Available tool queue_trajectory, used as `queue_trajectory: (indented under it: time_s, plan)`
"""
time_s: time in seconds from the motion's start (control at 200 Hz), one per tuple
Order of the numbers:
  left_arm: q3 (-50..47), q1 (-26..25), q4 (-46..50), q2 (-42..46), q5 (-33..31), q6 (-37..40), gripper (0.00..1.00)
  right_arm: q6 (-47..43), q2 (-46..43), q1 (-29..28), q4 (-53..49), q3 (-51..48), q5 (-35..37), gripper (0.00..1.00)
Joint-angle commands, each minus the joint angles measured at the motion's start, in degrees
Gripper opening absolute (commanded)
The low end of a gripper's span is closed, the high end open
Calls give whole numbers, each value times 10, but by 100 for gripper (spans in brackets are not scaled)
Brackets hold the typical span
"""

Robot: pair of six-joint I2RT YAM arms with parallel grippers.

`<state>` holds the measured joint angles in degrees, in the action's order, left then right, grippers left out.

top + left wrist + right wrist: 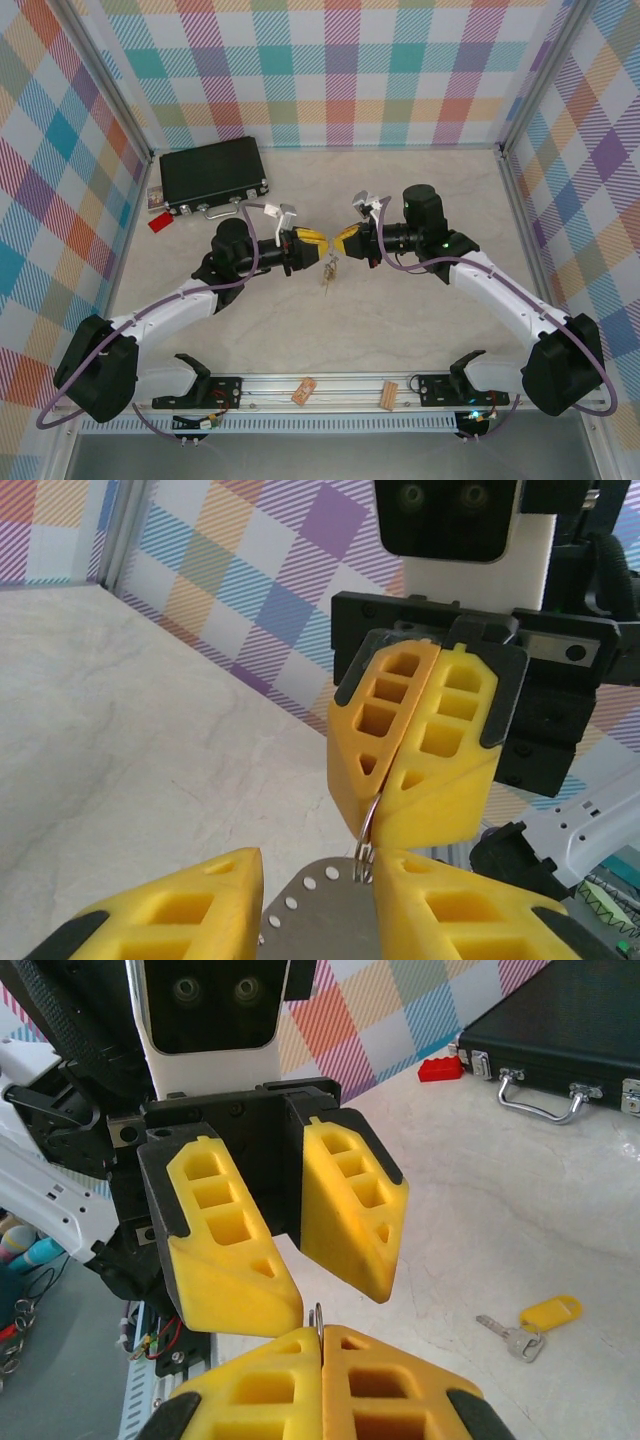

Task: Put the keys on the keyring

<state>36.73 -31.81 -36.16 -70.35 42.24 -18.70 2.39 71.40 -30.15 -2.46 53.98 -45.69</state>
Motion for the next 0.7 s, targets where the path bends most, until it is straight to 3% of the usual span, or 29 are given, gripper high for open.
queue_trajectory:
  time_s: [0.0, 0.525, 0.695]
  plan:
    - [18, -5, -40, 0, 24, -10, 33, 9, -10, -3, 26, 10, -28, 0]
    - [31, -15, -49, -26, 50, -18, 23, 16, -12, -3, 37, 7, -32, 0]
    - [30, -15, -53, -22, 44, -18, 15, 16, -12, -3, 39, 6, -32, 0]
